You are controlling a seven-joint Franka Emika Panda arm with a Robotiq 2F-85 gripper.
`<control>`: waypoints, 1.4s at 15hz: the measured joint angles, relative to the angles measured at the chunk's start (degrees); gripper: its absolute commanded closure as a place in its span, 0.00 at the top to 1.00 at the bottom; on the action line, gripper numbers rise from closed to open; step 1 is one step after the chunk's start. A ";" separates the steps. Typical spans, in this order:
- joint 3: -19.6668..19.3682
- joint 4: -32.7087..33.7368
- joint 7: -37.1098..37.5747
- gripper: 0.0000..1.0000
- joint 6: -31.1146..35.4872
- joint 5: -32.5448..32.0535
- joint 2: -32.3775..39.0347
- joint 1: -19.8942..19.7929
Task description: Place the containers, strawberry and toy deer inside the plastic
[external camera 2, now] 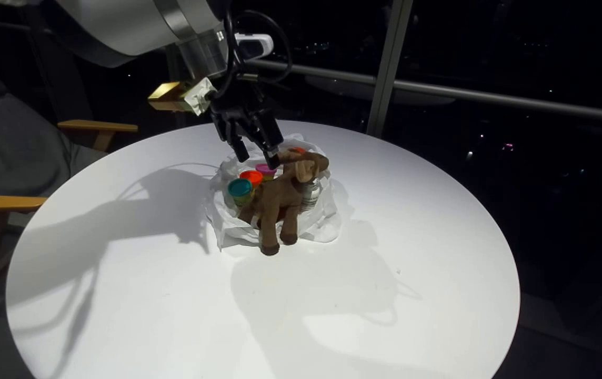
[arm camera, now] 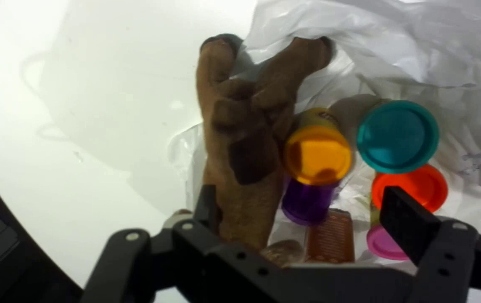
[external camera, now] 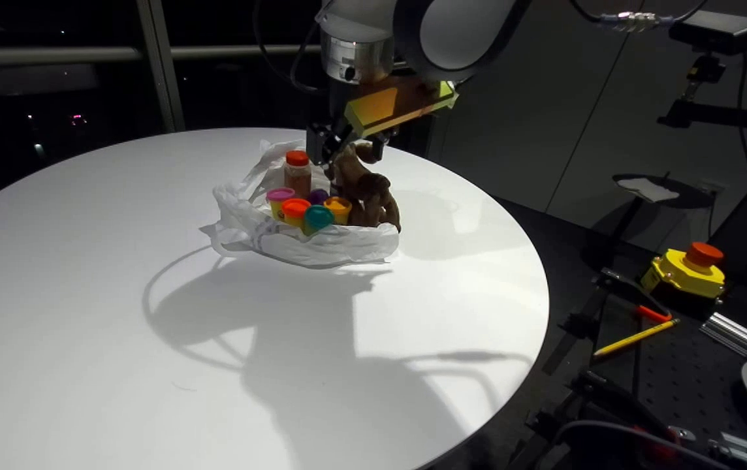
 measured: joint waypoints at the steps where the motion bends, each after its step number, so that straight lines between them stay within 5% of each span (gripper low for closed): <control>1: 0.37 0.83 -0.49 1.00 0.55 1.96 1.11 -0.09; 21: -2.61 5.86 -8.44 1.00 -1.26 5.72 5.15 0.60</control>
